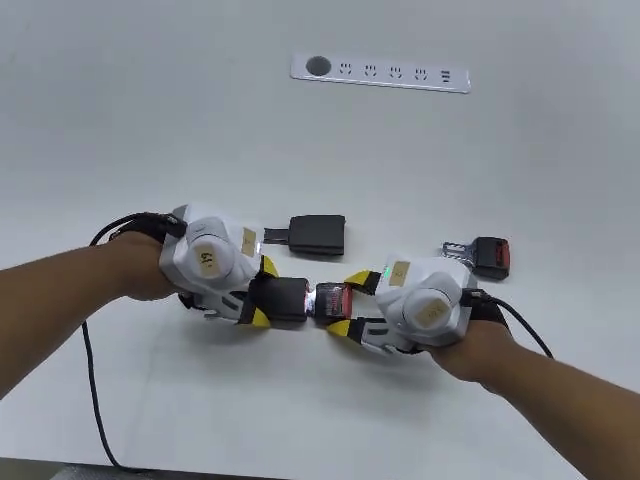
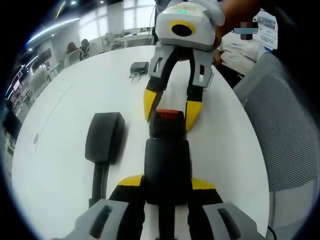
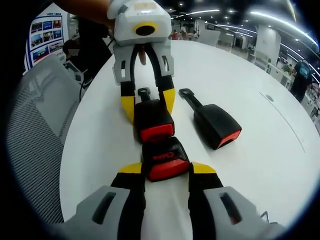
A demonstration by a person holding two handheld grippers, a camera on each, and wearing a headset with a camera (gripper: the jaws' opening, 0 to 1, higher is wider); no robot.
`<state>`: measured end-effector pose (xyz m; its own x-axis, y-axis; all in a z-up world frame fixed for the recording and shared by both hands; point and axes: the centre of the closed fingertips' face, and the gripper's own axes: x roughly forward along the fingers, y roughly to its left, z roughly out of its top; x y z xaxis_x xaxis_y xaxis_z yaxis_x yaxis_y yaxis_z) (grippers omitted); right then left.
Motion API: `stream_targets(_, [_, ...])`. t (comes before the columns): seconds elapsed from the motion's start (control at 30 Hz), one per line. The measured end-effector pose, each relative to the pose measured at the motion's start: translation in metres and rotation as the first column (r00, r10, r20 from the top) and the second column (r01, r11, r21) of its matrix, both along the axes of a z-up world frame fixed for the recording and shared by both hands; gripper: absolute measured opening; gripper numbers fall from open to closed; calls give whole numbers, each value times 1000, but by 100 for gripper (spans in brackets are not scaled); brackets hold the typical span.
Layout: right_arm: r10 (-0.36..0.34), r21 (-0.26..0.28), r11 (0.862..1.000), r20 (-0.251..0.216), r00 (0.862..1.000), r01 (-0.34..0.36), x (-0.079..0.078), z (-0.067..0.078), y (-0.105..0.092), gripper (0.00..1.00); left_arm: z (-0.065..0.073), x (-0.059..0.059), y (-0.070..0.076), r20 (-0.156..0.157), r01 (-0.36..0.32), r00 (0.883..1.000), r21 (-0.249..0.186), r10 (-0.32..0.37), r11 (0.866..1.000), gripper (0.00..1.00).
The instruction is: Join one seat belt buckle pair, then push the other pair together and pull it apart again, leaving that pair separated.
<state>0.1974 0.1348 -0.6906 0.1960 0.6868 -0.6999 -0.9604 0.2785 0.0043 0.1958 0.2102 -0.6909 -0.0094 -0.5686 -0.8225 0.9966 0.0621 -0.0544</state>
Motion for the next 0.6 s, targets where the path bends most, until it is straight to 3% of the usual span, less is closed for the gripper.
stream_targets(0.2, [16, 29, 999, 18, 1000, -17, -4, 2, -1, 30, 0, 1, 2, -20, 4, 1000, -36, -5, 999, 33])
stream_targets(0.43, [24, 52, 998, 22, 999, -25, -7, 2, 1, 30, 1, -4, -1, -15, 29, 999, -65, -31, 997, 33])
stream_targets(0.5, [36, 54, 998, 23, 999, -37, -8, 4, 2, 30, 2, -4, -1, -34, 19, 999, -92, -22, 996, 33])
stream_targets(0.6, [42, 56, 998, 23, 999, -43, -8, 6, 4, 30, 2, -3, -1, -26, 41, 999, -81, -43, 996, 33])
